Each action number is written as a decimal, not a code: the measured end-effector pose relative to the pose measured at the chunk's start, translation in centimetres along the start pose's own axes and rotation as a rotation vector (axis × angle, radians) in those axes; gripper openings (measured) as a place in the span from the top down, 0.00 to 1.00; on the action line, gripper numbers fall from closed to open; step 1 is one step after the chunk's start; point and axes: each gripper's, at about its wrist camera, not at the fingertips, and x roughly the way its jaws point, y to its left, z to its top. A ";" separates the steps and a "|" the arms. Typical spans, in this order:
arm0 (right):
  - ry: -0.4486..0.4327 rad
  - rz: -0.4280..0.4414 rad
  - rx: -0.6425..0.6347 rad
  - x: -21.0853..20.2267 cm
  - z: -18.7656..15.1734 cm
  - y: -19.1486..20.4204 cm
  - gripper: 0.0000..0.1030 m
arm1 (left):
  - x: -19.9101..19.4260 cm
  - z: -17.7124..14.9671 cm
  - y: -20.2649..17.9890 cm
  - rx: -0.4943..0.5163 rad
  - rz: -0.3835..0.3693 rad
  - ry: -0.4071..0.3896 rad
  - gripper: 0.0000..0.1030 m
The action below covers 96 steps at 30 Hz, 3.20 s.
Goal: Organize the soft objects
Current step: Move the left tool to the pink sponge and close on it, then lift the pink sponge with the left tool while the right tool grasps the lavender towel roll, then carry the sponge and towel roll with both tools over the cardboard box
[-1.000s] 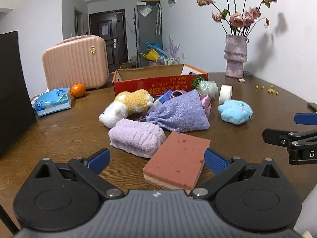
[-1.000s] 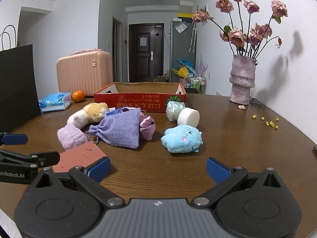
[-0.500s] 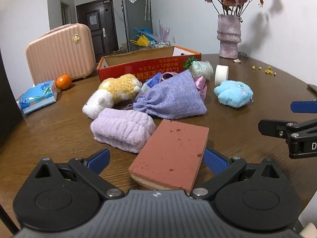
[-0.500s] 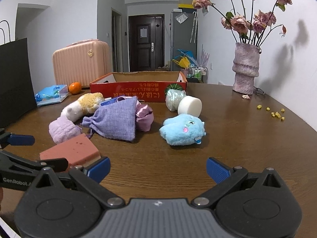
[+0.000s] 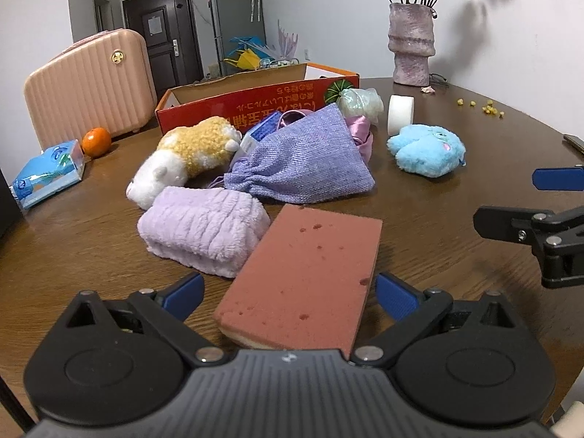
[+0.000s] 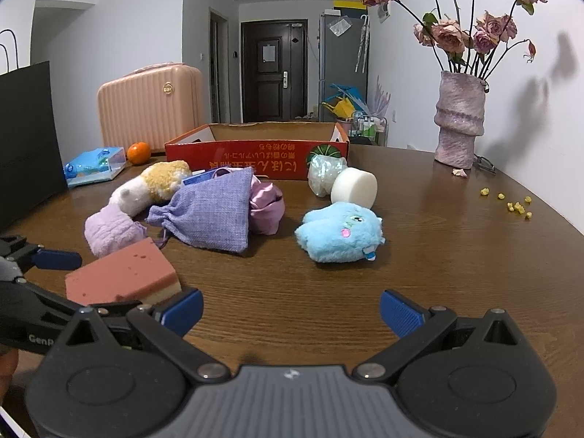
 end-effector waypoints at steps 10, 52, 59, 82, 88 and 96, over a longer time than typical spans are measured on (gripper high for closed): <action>0.000 0.003 -0.006 0.1 0.2 0.2 0.00 | -0.8 -0.3 0.1 -0.009 -0.039 -0.015 0.24; -0.001 0.178 -0.123 3.4 3.7 8.8 0.01 | -6.4 -1.4 9.7 -0.143 0.155 -0.147 0.25; 0.010 0.241 -0.145 5.5 4.3 10.9 0.06 | -6.0 -1.9 11.4 -0.173 0.184 -0.137 0.25; 0.046 0.321 -0.222 11.3 5.8 14.7 0.59 | -5.0 -2.7 14.0 -0.236 0.235 -0.098 0.25; 0.038 0.333 -0.210 11.1 5.9 14.5 0.70 | -5.2 -2.4 13.9 -0.234 0.237 -0.104 0.25; 0.001 0.362 -0.186 9.9 6.6 13.9 0.73 | -5.7 -1.1 13.6 -0.225 0.242 -0.129 0.25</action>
